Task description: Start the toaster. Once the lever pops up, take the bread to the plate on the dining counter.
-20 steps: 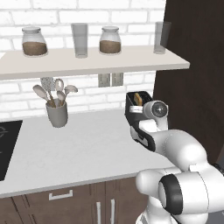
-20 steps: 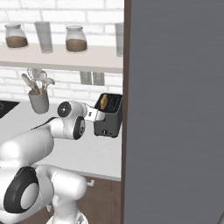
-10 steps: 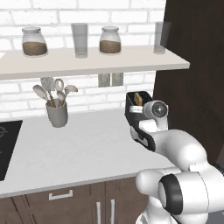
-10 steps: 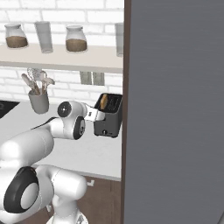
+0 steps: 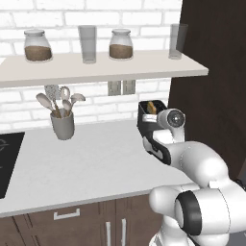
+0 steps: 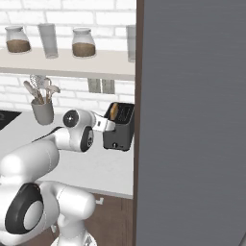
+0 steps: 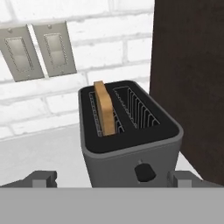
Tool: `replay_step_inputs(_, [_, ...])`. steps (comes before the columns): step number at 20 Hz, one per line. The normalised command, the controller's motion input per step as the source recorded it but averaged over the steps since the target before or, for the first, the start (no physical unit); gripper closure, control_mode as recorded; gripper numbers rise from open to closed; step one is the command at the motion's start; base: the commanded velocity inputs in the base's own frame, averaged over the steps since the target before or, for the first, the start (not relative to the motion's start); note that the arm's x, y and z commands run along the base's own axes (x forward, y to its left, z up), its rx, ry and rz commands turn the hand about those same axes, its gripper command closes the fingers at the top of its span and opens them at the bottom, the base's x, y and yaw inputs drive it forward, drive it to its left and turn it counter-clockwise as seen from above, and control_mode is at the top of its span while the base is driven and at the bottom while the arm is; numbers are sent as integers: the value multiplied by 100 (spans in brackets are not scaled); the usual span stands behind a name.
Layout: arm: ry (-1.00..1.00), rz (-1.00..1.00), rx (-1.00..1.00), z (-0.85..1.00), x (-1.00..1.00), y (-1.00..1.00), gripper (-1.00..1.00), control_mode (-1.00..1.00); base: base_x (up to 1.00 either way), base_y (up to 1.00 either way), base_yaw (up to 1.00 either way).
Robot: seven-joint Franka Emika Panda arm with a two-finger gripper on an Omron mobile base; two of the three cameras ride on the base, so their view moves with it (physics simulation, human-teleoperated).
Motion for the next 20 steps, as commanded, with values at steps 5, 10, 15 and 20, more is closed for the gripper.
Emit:
replay_step_inputs(5, [0,0,0,25,0,0,-100,-100,0,0,0])
replay_step_inputs(10, [2,6,1,-15,0,-1,-100,-100,0,0,0])
replay_step_inputs(15, [3,9,3,-1,0,-10,-100,-100,0,0,0])
replay_step_inputs(20, [0,5,1,16,0,-7,-100,-100,0,0,0])
